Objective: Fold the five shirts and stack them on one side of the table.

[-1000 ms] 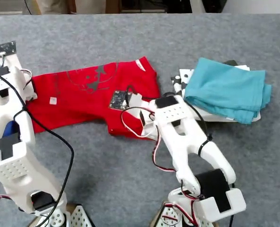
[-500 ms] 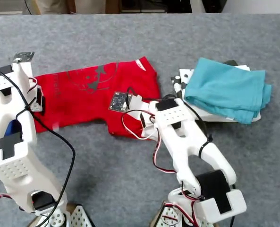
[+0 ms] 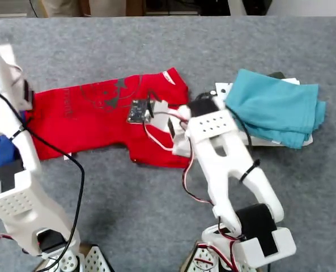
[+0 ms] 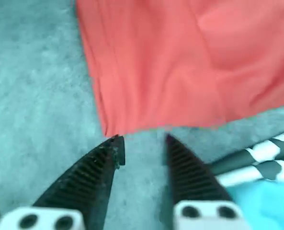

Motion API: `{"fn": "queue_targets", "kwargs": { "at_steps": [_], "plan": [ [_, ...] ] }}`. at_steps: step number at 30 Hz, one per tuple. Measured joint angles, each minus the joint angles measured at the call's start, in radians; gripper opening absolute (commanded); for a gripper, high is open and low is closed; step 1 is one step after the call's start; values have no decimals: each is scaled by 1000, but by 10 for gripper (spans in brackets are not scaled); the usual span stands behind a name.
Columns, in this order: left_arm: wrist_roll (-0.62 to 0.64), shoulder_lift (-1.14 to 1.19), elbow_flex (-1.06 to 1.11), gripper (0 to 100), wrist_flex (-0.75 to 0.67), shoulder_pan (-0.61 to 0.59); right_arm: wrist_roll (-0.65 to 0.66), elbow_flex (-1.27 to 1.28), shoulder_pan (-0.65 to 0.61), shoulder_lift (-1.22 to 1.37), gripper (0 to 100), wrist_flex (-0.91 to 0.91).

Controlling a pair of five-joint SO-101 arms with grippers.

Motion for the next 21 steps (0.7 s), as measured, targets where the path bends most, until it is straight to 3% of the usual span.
{"fn": "queue_targets", "kwargs": {
  "at_steps": [3, 5, 11, 17, 21],
  "plan": [
    [6, 2, -28, 46, 0, 5, 20, -107, 6, 0, 76, 51],
    [46, 26, -31, 47, -14, 20, 21, -169, 25, 0, 2, 28],
    [180, 233, -48, 45, -163, 87, -146, -293, 34, 101, 37, -247],
    [425, 503, -146, 45, -311, 91, -391, -548, 29, 477, 38, -402],
    [486, 635, -307, 45, -324, 86, -526, -825, 32, 829, 37, -416]
  ]
}}
